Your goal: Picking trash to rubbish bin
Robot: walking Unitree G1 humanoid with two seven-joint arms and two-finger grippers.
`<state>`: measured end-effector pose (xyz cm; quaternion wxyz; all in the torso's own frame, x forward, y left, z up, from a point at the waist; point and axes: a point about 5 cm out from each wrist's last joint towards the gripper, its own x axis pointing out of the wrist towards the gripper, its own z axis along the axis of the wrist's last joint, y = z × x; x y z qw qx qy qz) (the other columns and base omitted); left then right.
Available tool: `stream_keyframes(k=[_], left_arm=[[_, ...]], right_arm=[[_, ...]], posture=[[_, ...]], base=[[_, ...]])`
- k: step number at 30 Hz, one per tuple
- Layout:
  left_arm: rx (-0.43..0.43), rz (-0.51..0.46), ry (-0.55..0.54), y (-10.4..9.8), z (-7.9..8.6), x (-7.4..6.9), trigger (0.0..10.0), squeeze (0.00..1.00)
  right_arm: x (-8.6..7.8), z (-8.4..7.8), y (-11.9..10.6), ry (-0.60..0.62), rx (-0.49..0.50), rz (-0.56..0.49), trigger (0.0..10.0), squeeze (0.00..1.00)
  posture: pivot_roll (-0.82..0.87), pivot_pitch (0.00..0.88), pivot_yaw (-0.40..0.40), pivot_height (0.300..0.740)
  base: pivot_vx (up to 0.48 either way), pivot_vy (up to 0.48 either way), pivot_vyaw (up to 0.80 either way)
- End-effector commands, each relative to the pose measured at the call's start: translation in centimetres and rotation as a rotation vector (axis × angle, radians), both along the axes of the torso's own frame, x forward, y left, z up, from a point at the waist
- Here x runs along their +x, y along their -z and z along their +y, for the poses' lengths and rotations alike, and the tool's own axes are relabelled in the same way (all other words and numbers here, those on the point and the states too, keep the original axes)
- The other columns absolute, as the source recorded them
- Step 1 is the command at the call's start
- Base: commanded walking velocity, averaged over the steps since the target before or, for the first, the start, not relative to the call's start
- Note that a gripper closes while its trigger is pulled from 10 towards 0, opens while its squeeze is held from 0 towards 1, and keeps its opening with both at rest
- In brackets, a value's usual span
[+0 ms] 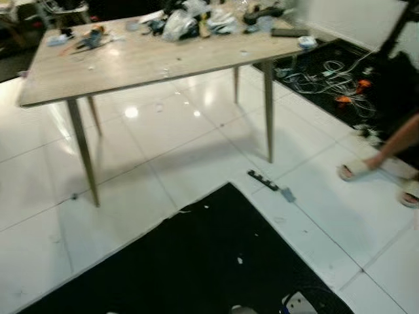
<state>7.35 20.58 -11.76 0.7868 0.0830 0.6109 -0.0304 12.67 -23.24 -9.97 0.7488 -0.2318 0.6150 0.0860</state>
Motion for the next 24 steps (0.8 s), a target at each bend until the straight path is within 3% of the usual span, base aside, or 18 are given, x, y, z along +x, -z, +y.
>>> stream_keyframes(k=[1, 24], left_arm=[[-0.066, -0.026, 0.034, 0.1, -2.0, 0.8, 10.0, 0.0], [-0.084, -0.044, 0.055, 0.0, -2.5, 1.6, 10.0, 0.0]], right_arm=[[-0.2, 0.3, 0.1, 0.002, 0.008, 0.011, 10.0, 0.0], [1.1, 0.9, -0.2, -0.005, 0.013, -0.01, 10.0, 0.0]], posture=[[-0.04, 0.047, 0.051, 0.74], [-0.04, 0.045, 0.048, 0.74]], base=[[0.0, 0.0, -0.8], [0.0, 0.0, -0.8]])
